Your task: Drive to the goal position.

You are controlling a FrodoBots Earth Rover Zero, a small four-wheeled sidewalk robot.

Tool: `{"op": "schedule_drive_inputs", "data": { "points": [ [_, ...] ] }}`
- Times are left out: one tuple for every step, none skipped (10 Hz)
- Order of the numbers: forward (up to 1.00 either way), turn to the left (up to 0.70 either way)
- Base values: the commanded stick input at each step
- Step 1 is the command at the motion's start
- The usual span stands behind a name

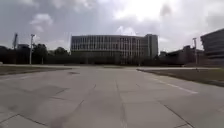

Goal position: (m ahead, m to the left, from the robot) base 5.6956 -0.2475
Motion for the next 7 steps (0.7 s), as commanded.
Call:
{"op": "schedule_drive_inputs", "data": {
  "points": [
    [0.50,-0.02],
    [0.50,-0.02],
    [0.50,-0.02],
    [0.50,-0.02],
    [0.50,-0.02],
    [0.50,-0.02],
    [0.50,-0.02]
  ]
}}
